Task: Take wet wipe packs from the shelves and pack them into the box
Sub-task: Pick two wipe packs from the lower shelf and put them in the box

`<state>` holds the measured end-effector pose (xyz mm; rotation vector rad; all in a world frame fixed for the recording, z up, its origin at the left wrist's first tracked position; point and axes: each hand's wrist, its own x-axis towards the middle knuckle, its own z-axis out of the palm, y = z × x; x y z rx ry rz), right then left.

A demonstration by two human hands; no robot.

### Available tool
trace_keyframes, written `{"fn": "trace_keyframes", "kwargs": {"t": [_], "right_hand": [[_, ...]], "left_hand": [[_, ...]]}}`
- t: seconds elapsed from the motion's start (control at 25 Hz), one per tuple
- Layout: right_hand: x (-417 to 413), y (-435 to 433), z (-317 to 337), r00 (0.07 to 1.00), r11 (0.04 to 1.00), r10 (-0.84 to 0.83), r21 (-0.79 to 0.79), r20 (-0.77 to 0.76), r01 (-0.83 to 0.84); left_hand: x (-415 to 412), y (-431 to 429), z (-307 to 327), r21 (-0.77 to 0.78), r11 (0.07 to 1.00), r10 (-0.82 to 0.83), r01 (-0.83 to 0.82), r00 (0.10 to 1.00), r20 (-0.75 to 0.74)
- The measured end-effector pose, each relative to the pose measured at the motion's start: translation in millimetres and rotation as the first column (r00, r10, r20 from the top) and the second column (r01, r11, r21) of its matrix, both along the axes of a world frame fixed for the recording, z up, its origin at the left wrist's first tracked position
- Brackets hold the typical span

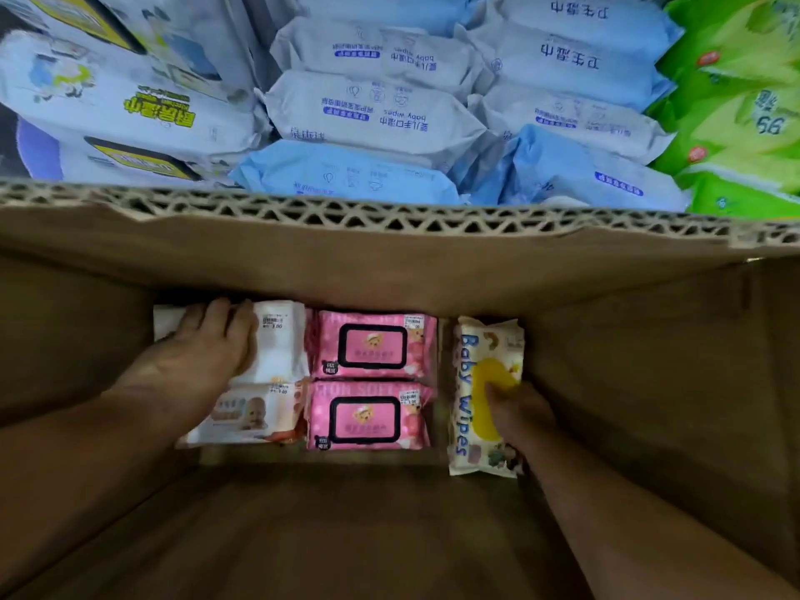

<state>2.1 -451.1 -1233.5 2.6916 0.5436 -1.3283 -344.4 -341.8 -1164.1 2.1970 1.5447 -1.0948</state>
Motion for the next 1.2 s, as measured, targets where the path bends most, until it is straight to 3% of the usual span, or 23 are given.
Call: {"fn": "trace_keyframes", "kwargs": {"t": [0.12, 0.24, 0.32, 0.44, 0.56, 0.64, 0.72, 0.8, 0.88, 1.04, 1.2], "right_hand": [[-15.3, -4.5, 1.8, 0.951, 0.971, 0.224, 0.038, 0.212, -0.237], [-24.3, -11.9, 0.9, 0.832, 0.854, 0.512, -0.027, 0.213, -0.519], [-21.4, -9.8, 3.0, 0.796, 0.814, 0.581, -0.09, 0.173, -0.574], [-18.3, 2.3, 33.2, 0.853, 0.857, 0.516, -0.062, 0.079, -0.512], [-33.1, 7.6, 88.8, 0.95, 0.946, 0.304, 0.139, -0.067, -0.293], [-47.0, 10.7, 135.8, 0.971, 0.975, 0.111, 0.212, -0.214, -0.064], [-59.3, 9.1, 184.7, 0.956, 0.966, -0.006, 0.245, -0.294, 0.082], [-66.4, 5.2, 233.1, 0.944, 0.949, -0.036, 0.285, -0.328, 0.135], [-71.0, 6.2, 290.4, 0.924, 0.927, -0.068, 0.318, -0.377, 0.198], [-70.4, 18.0, 427.3, 0.86, 0.894, -0.122, 0.321, -0.495, 0.312], [-63.5, 37.4, 569.1, 0.895, 0.843, 0.01, 0.486, -0.445, 0.232]], "left_hand": [[-2.7, -9.0, 0.7, 0.093, 0.992, -0.091, 0.087, 0.995, 0.041], [-3.4, -5.3, -1.2, 0.066, 0.996, -0.071, 0.066, 0.994, 0.082], [1.4, 1.6, 1.1, 0.074, 0.997, -0.014, 0.005, 0.991, 0.133], [5.8, 0.1, 18.3, -0.001, 0.999, 0.049, -0.05, 0.985, 0.167], [23.4, -4.3, 53.8, -0.129, 0.934, 0.358, -0.334, 0.881, 0.31], [40.2, -15.7, 89.4, -0.208, 0.814, 0.574, -0.542, 0.698, 0.428], [59.8, -31.7, 133.9, -0.345, 0.596, 0.788, -0.725, 0.446, 0.424], [74.4, -45.7, 183.1, -0.469, 0.412, 0.889, -0.781, 0.231, 0.396], [85.2, -51.2, 232.1, -0.522, 0.349, 0.899, -0.778, 0.121, 0.421], [95.6, -38.3, 357.1, -0.583, 0.396, 0.871, -0.709, 0.088, 0.483], [94.4, -3.4, 503.8, -0.56, 0.531, 0.791, -0.636, 0.136, 0.596]]}}
